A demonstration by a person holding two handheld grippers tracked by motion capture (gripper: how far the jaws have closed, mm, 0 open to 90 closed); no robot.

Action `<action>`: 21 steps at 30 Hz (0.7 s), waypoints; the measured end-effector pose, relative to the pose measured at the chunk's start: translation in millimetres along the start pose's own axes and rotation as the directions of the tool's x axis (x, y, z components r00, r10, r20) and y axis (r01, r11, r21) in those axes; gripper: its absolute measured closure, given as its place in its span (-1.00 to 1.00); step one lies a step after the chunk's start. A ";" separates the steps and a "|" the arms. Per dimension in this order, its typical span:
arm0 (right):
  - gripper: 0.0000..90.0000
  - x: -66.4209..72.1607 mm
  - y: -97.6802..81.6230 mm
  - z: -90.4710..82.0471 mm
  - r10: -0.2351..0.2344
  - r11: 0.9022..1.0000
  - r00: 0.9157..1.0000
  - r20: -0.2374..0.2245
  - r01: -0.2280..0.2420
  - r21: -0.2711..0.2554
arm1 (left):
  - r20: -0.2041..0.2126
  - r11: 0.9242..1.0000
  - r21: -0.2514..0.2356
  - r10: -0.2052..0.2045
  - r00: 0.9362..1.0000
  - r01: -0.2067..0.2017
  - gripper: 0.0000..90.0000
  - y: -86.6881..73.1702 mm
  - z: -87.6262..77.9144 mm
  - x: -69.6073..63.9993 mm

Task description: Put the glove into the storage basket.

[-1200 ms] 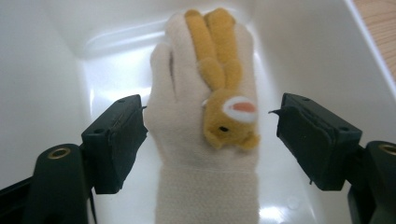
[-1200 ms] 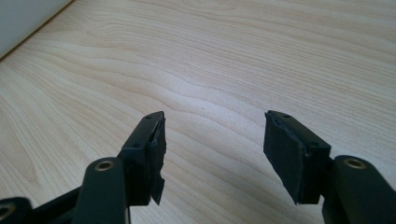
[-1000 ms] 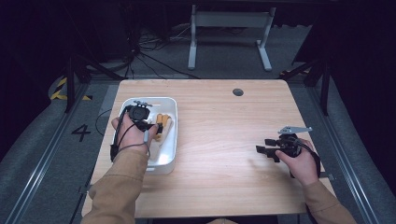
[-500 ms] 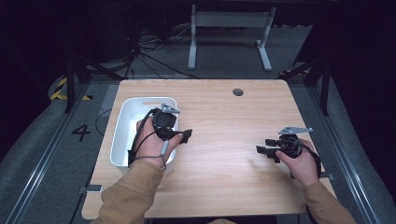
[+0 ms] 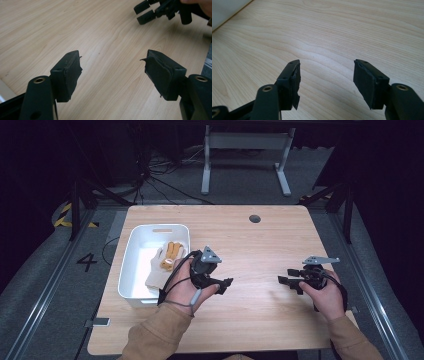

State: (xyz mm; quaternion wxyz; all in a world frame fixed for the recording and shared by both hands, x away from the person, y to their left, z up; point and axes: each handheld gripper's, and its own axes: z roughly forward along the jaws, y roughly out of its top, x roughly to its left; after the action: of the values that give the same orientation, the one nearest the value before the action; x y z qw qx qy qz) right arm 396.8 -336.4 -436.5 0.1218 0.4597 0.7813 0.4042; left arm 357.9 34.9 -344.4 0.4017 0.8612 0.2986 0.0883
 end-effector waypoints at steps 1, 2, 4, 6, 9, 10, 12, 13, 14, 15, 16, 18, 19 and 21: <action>-0.11 -0.8 -0.2 0.0 0.003 1.000 1.000 0.004 -0.003 0.001 | 0.006 1.000 0.004 0.009 1.000 -0.009 -0.34 -2.8 4.4 -2.4; -0.11 -1.9 -0.7 0.2 0.005 1.000 1.000 0.008 -0.005 0.003 | 0.015 1.000 0.009 0.012 1.000 -0.012 -0.34 -4.2 6.5 -3.7; -0.12 -3.3 -1.6 0.8 0.009 1.000 1.000 0.009 -0.009 0.004 | 0.045 1.000 0.014 0.020 0.999 -0.021 -0.34 -7.7 11.9 -7.4; -0.12 -3.7 -2.0 1.0 0.009 1.000 1.000 0.009 -0.009 0.007 | 0.063 1.000 0.008 0.021 0.998 -0.022 -0.34 -10.3 16.5 -9.0; -0.12 -3.4 -1.8 1.3 0.008 1.000 1.000 0.005 -0.008 0.006 | 0.073 1.000 0.018 0.017 0.997 -0.019 -0.34 -16.2 23.4 -9.7; -0.12 -3.3 -1.9 1.3 0.008 1.000 1.000 0.004 -0.008 0.005 | 0.079 1.000 0.019 0.016 0.997 -0.018 -0.34 -19.2 26.0 -10.6; -0.12 -3.5 -2.1 1.8 0.006 1.000 1.000 0.004 -0.006 0.006 | 0.084 0.999 0.031 0.018 0.996 -0.020 -0.34 -23.0 31.1 -13.0; -0.12 -3.8 -2.4 2.2 0.006 1.000 1.000 0.004 -0.006 0.006 | 0.083 0.999 0.039 0.024 0.996 -0.027 -0.34 -23.9 32.6 -14.0; -0.12 -3.8 -2.5 2.3 0.006 1.000 1.000 0.003 -0.006 0.006 | 0.085 0.998 0.046 0.029 0.996 -0.033 -0.34 -25.1 34.2 -14.9; -0.12 -3.9 -2.6 2.4 0.006 1.000 1.000 0.003 -0.006 0.006 | 0.091 0.998 0.052 0.028 0.995 -0.033 -0.36 -27.0 36.4 -15.5; -0.12 -4.0 -2.6 2.3 0.005 1.000 1.000 0.002 -0.005 0.006 | 0.093 0.998 0.050 0.026 0.995 -0.031 -0.36 -28.6 38.2 -15.9; -0.12 -4.3 -2.5 2.1 0.004 1.000 1.000 0.001 -0.004 0.005 | 0.096 0.997 0.063 0.026 0.995 -0.033 -0.36 -32.5 42.4 -15.8; -0.12 -4.4 -2.5 2.1 0.003 1.000 1.000 0.000 -0.003 0.004 | 0.095 0.997 0.072 0.019 0.995 -0.026 -0.36 -35.5 45.8 -15.8; -0.13 -4.6 -3.0 2.6 0.002 1.000 1.000 -0.001 -0.002 0.004 | 0.100 0.997 0.075 0.026 0.995 -0.034 -0.37 -39.1 50.5 -15.9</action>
State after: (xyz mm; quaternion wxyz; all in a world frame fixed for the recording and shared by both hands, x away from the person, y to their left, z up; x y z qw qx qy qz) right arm 398.9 -339.5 -441.2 0.1202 0.4605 0.7816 0.4031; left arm 347.6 12.8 -405.5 0.3813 0.8837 0.2684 0.0400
